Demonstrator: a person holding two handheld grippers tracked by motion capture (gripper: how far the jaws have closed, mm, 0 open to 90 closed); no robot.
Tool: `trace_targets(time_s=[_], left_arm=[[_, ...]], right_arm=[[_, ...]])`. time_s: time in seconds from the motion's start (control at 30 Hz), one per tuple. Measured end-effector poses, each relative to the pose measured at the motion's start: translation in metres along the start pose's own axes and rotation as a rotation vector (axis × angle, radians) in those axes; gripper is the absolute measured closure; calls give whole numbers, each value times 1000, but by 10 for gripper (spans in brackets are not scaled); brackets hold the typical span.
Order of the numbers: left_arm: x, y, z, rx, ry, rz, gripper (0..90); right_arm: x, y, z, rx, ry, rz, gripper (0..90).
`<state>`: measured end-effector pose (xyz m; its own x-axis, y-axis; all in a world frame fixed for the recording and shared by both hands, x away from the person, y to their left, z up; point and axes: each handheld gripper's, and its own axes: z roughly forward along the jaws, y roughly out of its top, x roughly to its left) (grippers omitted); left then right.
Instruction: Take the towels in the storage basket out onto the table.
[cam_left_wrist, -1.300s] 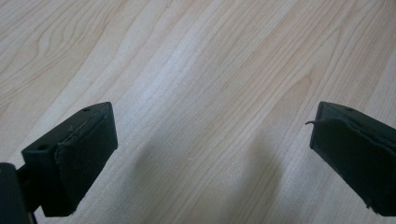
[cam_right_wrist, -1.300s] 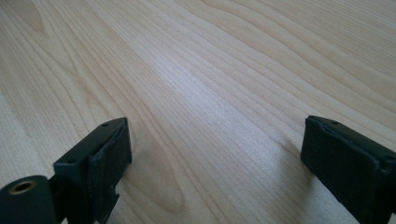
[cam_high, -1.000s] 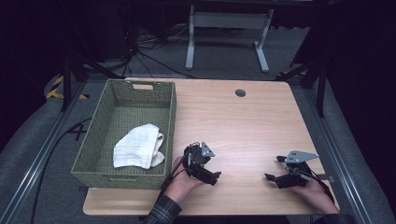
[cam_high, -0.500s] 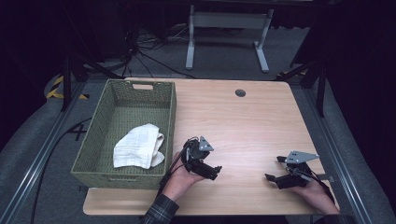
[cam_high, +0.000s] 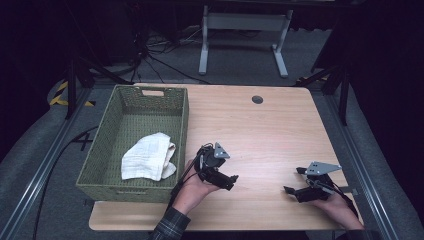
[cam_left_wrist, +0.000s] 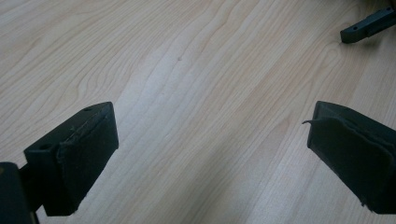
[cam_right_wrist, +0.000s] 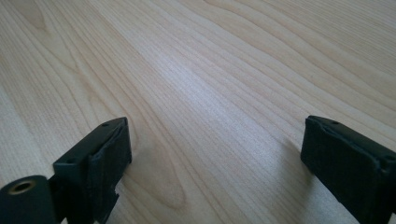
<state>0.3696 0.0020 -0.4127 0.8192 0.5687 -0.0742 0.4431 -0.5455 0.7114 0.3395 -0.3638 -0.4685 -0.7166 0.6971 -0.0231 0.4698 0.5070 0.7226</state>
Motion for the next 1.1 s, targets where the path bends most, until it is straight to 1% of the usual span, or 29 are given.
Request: trace_targets(time_s=[0.1, 0.17, 0.3, 0.33, 0.4, 0.47, 0.53, 0.6, 0.67, 0.8, 0.87, 0.93, 0.97, 1.03, 1.1], left_arm=[[0, 2, -2, -3, -3, -1, 27], [1, 3, -4, -7, -9, -11, 32], [1, 9, -9, -5, -16, -6, 32], [1, 10, -11, 6, -16, -7, 32], [1, 12, -13, -4, -23, -10, 32], [2, 15, -15, 4, -22, -8, 33], [2, 17, -17, -4, -28, -9, 33], [3, 19, -19, -2, -24, -6, 33], [5, 22, -23, -16, -22, -4, 33], [9, 27, -31, -22, -11, -6, 35], [11, 28, -35, -36, -6, -9, 36], [14, 30, -39, -35, 0, -12, 38], [16, 31, -41, -40, 5, -7, 38], [18, 33, -45, -40, 10, -14, 40], [23, 35, -50, -31, 14, -16, 40]], right_arm=[[0, 0, 0, 0, 0, 0, 89], [0, 0, 0, -1, 0, -1, 89], [0, 0, 0, 0, 0, 0, 89], [0, 0, 0, 0, 0, 0, 89], [0, 0, 0, 0, 0, -1, 88], [0, 0, 0, 1, 2, 0, 85], [0, 0, 0, 3, 2, -1, 83], [0, 0, 0, 3, 3, -1, 83], [0, 0, 0, 3, 3, -1, 83], [0, 0, 0, 3, 3, -1, 83], [0, 0, 0, 3, 3, -1, 83], [0, 0, 0, 3, 3, -1, 83], [0, 0, 0, 3, 3, -1, 83], [0, 0, 0, 4, 3, -1, 83], [0, 0, 0, 3, 3, -1, 83]])
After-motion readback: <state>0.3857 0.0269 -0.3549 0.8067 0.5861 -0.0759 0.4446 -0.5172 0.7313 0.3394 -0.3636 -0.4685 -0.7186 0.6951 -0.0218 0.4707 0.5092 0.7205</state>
